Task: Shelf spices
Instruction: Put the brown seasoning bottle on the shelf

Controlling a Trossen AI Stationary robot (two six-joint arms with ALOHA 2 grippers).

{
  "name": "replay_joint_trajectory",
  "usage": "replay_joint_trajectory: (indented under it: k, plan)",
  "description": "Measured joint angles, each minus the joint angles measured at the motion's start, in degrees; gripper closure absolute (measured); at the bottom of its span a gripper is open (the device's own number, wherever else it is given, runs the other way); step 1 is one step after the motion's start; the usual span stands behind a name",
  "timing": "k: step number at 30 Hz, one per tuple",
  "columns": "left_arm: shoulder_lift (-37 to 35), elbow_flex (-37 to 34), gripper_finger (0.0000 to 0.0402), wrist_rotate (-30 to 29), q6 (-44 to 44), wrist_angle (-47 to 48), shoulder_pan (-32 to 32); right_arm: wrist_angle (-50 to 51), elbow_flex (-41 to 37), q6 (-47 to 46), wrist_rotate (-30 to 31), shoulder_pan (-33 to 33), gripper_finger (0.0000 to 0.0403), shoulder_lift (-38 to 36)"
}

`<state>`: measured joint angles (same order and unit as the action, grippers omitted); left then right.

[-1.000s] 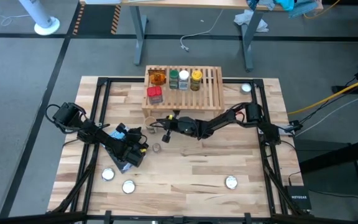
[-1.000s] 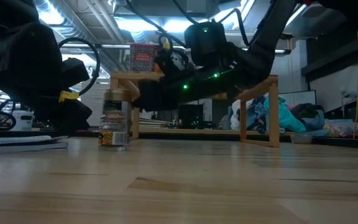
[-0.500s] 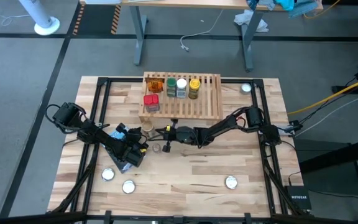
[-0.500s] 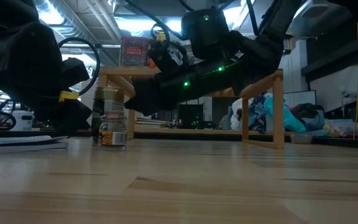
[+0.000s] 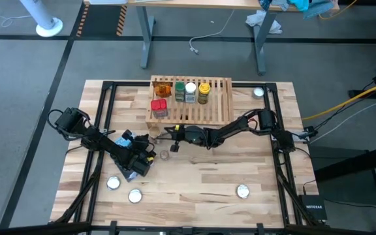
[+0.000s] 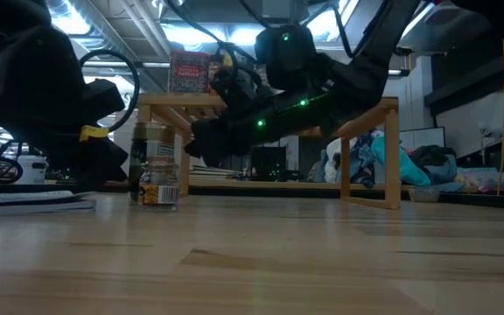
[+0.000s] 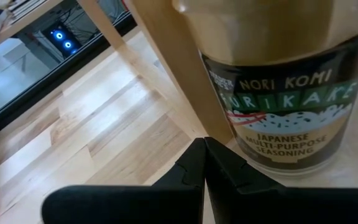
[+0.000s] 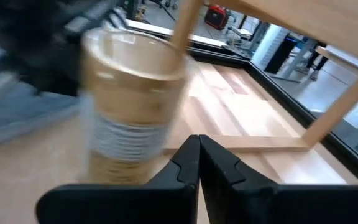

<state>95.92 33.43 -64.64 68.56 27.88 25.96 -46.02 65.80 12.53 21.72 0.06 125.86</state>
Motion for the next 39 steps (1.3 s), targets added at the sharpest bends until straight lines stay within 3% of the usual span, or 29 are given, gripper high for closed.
replay_joint_trajectory:
  k: [24, 39]
  plan:
    - [0.00, 0.00, 0.0401, 0.00, 0.34, 0.00, 0.00, 1.66, -0.02, 4.00, -3.80, -7.57, 0.0391, 0.00]
    - [0.00, 0.00, 0.0401, 0.00, 0.45, 0.00, 0.00, 1.67, -0.04, 2.69, -6.20, -3.93, 0.0391, 0.00]
